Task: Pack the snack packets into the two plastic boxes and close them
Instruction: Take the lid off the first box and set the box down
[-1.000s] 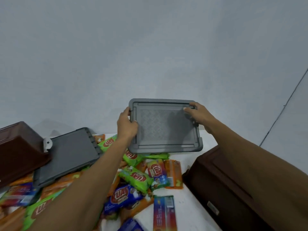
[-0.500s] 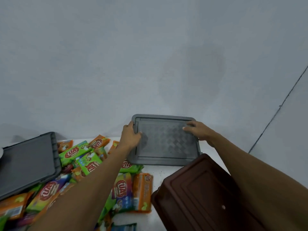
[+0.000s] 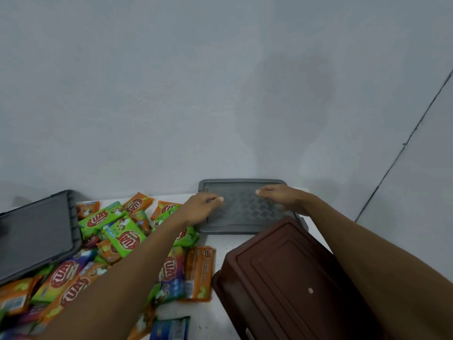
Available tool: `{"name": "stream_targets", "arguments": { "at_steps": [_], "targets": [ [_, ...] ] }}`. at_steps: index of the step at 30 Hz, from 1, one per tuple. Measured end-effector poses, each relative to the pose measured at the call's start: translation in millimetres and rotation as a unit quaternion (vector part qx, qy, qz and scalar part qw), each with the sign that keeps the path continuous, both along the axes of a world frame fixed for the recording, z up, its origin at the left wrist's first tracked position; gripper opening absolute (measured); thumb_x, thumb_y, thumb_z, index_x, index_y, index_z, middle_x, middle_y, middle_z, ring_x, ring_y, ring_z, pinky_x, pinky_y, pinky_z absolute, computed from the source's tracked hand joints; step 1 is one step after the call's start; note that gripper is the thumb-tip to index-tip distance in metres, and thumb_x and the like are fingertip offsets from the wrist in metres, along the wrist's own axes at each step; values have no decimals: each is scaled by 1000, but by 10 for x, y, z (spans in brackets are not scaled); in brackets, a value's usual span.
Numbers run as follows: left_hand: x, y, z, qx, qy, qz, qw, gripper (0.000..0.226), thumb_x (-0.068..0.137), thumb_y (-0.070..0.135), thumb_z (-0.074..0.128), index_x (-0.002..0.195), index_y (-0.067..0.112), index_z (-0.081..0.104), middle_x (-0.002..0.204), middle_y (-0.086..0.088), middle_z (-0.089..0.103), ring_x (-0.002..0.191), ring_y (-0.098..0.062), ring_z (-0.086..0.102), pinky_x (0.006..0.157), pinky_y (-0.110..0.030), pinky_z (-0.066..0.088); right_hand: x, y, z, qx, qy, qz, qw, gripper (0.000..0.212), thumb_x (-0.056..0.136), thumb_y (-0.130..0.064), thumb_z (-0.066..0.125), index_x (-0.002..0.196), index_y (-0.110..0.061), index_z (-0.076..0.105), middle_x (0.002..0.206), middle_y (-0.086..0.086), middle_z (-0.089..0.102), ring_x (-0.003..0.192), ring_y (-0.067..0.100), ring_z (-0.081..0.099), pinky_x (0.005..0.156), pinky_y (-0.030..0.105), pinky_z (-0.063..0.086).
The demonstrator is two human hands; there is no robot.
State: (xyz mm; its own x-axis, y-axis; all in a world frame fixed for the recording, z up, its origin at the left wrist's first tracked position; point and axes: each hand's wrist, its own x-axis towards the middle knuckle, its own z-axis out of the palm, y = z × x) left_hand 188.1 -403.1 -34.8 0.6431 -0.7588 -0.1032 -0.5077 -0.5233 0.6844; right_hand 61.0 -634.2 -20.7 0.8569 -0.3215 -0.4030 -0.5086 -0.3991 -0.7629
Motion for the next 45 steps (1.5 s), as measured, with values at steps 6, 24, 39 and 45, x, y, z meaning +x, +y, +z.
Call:
{"name": "stream_targets", "arguments": {
  "at_steps": [6, 24, 39, 45],
  "targets": [
    [-344, 316, 141, -47, 54, -16, 997, 39, 99, 45, 44, 122, 22, 66, 118, -1, 66, 108, -19, 60, 93, -37, 44, -313, 334, 279, -12, -32, 6, 999, 41, 94, -50, 52, 128, -26, 56, 131, 4, 56, 113, 20, 60, 100, 37, 42],
    [-1666, 984, 238, -29, 42, -46, 998, 43, 89, 42, 50, 120, 18, 66, 117, -8, 68, 106, -27, 62, 91, -36, 48, -2783, 1981, 239, -305, -87, -365, 875, 60, 87, -49, 60, 138, -20, 45, 138, 8, 50, 127, 31, 44, 104, 48, 41],
    [-2219, 1657, 809, -318, 394, 148, 850, 64, 87, 73, 40, 93, 11, 58, 84, -10, 62, 80, -27, 61, 87, -48, 52, -3077, 2046, 787, 75, -300, -478, 822, 78, 73, -79, 38, 117, -19, 61, 118, 4, 65, 106, 23, 61, 99, 52, 48],
    [-2473, 1576, 919, -316, 383, 169, 851, 62, 87, 76, 34, 82, 21, 62, 56, 2, 58, 54, -15, 54, 48, -25, 46, -3190, 1926, 836, 177, -268, -433, 842, 69, 83, -77, 41, 119, -22, 59, 109, -2, 63, 104, 22, 59, 96, 47, 48]
  ]
}}
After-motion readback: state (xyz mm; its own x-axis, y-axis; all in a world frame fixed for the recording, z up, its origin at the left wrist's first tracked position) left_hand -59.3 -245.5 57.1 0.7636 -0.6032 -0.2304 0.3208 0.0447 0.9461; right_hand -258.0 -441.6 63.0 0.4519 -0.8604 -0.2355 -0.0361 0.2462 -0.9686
